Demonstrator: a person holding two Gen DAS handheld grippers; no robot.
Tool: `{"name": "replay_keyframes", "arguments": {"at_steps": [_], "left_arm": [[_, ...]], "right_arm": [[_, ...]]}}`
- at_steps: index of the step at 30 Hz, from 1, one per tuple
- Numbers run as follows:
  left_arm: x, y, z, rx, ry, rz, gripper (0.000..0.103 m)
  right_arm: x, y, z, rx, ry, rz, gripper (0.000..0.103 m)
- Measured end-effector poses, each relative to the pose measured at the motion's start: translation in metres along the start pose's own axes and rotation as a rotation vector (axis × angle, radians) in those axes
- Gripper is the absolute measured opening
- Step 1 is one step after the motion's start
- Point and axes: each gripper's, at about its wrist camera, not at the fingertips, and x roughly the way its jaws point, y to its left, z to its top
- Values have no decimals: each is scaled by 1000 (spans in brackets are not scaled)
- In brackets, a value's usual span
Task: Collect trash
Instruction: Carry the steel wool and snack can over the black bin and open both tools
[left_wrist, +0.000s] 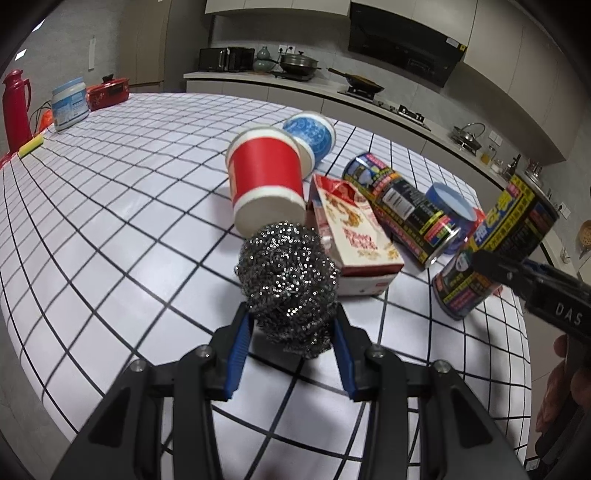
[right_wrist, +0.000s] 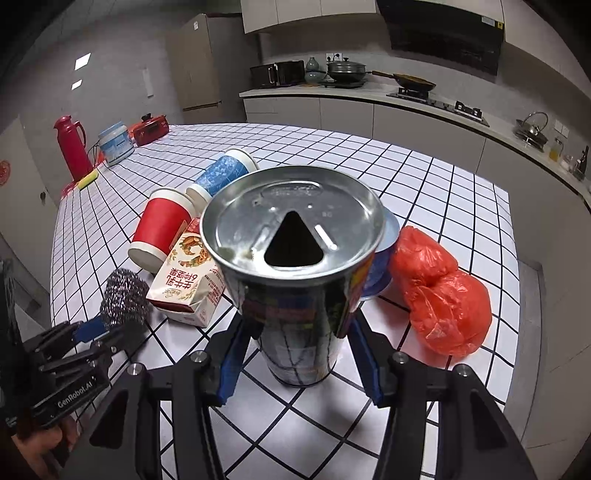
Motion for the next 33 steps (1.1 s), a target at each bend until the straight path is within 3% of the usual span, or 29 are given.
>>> {"name": "replay_keyframes", "arguments": {"at_steps": [13,33], "left_arm": [[-17,-29,2,34,-43,-37,42],[-36,-135,-30,145,-37,-160,42]], "right_arm": [[-38,-20,-13,25,-37,-30,55],[-130,-103,-73,135,-77,-165,55]]}}
